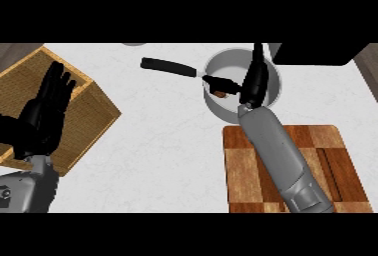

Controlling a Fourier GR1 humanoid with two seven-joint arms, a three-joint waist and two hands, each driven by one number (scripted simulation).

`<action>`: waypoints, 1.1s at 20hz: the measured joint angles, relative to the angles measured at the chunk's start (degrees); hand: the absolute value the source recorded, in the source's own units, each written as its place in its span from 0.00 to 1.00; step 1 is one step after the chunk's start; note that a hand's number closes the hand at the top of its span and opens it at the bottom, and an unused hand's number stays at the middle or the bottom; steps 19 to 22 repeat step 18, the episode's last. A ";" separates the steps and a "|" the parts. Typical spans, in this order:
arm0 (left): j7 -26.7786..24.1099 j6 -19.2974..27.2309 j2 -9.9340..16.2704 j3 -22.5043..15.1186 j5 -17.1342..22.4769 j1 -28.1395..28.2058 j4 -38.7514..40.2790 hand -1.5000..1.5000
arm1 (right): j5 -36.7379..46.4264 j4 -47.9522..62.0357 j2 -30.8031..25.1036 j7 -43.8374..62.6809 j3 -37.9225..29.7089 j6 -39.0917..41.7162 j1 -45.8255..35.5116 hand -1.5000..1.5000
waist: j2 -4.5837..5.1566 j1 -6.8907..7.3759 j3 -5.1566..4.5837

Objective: Pick the cupcake from the cutting board and place it in the pot

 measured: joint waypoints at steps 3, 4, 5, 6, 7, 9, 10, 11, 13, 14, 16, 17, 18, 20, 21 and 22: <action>0.40 0.49 -0.24 0.25 -0.71 0.38 -0.36 0.50 | -2.30 -3.34 -1.39 -2.34 -1.43 3.23 2.97 0.00 | -0.27 -0.68 -0.03; 0.88 0.40 -0.13 0.41 -0.66 0.71 -0.83 0.50 | -2.72 -5.52 -2.13 -2.42 -1.29 4.54 4.94 0.00 | -0.37 -0.93 -0.08; 0.07 -0.28 0.10 0.98 -0.15 1.29 -0.66 0.50 | -3.22 -7.48 -3.06 -2.56 -1.24 6.08 6.75 0.00 | -0.46 -1.14 -0.05; -0.43 -0.78 0.11 1.33 0.27 1.40 -0.54 0.50 | -3.79 -9.28 -3.84 -2.84 -1.32 7.54 8.27 0.00 | -0.52 -1.26 -0.02; -0.15 -0.98 0.30 1.74 0.43 0.63 0.18 0.50 | -4.29 -10.41 -4.34 -3.12 -1.55 8.69 9.42 0.00 | -0.53 -1.34 -0.03; -0.13 -1.02 0.11 1.70 -0.02 1.15 -0.10 0.50 | -4.80 -13.60 -5.26 -2.99 -1.37 10.70 12.36 0.00 | -0.54 -1.43 -0.05; -0.26 -1.05 -0.01 1.67 -0.13 1.64 -0.70 0.50 | -5.36 -14.60 -6.39 -3.40 -1.86 12.02 13.73 0.00 | -0.58 -1.43 -0.04; -0.07 -0.82 -0.31 1.38 -0.62 1.43 -0.68 0.50 | -5.50 -15.95 -7.00 -3.07 -1.84 13.09 14.83 0.00 | -0.57 -1.47 -0.05; -0.26 -1.55 -0.06 1.83 -0.44 1.64 -0.55 0.50 | -5.86 -18.93 -8.59 -1.99 -2.12 15.06 16.94 0.00 | -0.60 -1.51 -0.03; 0.44 -1.39 -0.28 1.64 -0.62 1.46 -0.85 0.50 | -6.27 -20.04 -9.51 -1.89 -2.53 16.31 17.76 0.00 | -0.58 -1.51 -0.07; 0.38 -1.27 -0.65 1.82 -0.98 1.11 -0.49 0.50 | -6.08 -22.41 -10.40 -1.06 -2.71 17.54 19.29 0.00 | -0.59 -1.48 -0.06; 1.13 -1.40 -0.66 1.87 -0.91 1.43 -1.23 0.50 | -6.22 -23.74 -10.88 -0.86 -2.81 18.45 20.47 0.00 | -0.57 -1.46 -0.10; 0.48 -1.62 -0.89 2.10 -0.83 1.82 -1.41 0.50 | -5.82 -24.98 -10.87 -0.35 -2.72 18.58 21.29 0.00 | -0.57 -1.45 -0.07; 0.48 -1.62 -0.89 2.10 -0.83 1.82 -1.41 0.50 | -5.82 -24.98 -10.87 -0.35 -2.72 18.58 21.29 0.00 | -0.57 -1.45 -0.07; 0.48 -1.62 -0.89 2.10 -0.83 1.82 -1.41 0.50 | -5.82 -24.98 -10.87 -0.35 -2.72 18.58 21.29 0.00 | -0.57 -1.45 -0.07; 0.48 -1.62 -0.89 2.10 -0.83 1.82 -1.41 0.50 | -5.82 -24.98 -10.87 -0.35 -2.72 18.58 21.29 0.00 | -0.57 -1.45 -0.07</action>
